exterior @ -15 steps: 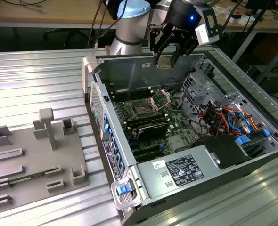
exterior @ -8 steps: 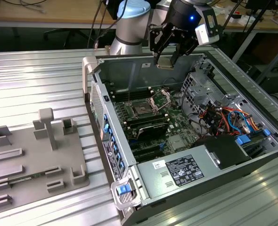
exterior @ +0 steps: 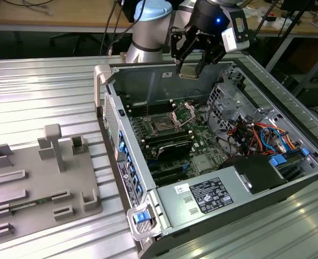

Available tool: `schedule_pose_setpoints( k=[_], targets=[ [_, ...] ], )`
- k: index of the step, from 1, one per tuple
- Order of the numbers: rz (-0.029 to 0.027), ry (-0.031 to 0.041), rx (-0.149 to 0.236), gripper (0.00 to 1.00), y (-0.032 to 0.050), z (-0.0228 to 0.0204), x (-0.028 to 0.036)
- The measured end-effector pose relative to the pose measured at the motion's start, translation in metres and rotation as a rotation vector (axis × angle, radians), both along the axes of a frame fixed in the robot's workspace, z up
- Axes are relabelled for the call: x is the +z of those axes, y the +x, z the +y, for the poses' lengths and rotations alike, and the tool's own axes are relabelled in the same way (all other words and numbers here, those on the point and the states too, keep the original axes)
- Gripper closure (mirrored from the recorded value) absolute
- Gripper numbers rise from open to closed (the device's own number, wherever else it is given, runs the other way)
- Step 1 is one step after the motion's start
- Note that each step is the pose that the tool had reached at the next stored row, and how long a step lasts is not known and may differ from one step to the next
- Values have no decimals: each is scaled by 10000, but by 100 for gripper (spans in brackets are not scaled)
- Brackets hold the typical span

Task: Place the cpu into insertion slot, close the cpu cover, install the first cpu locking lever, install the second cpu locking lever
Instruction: 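Place the cpu into insertion slot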

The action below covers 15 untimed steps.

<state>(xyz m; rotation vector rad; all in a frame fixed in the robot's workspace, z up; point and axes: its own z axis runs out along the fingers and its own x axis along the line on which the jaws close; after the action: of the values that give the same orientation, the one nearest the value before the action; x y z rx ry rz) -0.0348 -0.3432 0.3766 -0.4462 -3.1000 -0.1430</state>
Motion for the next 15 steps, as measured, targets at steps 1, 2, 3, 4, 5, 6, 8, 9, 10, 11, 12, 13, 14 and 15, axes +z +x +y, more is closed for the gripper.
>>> schedule_pose_setpoints(
  k=[1, 2, 3, 4, 5, 6, 8, 9, 10, 11, 12, 13, 14, 15],
  targets=[
    [0, 0, -126, 45, -1, 0, -1],
    [0, 0, -216, 45, -2, 0, -1],
    [1, -1, -335, 45, -3, 0, -2],
    [0, 0, -478, 45, -5, 0, -3],
    [0, 0, -540, 45, -5, 0, -4],
    [0, 0, -598, 45, -6, 0, -4],
    [0, 1, -781, 45, -9, 0, -5],
    [0, 0, -882, 45, -10, 0, -6],
    [0, 0, -981, 45, -12, 0, -6],
    [0, 0, -1046, 45, -13, 0, -7],
    [0, 0, -1099, 45, -14, 0, -7],
    [0, 1, -1145, 45, -16, 0, -7],
    [0, 1, -1192, 45, -19, 0, -8],
    [-1, 1, -1227, 45, -23, 0, -8]
  ],
)
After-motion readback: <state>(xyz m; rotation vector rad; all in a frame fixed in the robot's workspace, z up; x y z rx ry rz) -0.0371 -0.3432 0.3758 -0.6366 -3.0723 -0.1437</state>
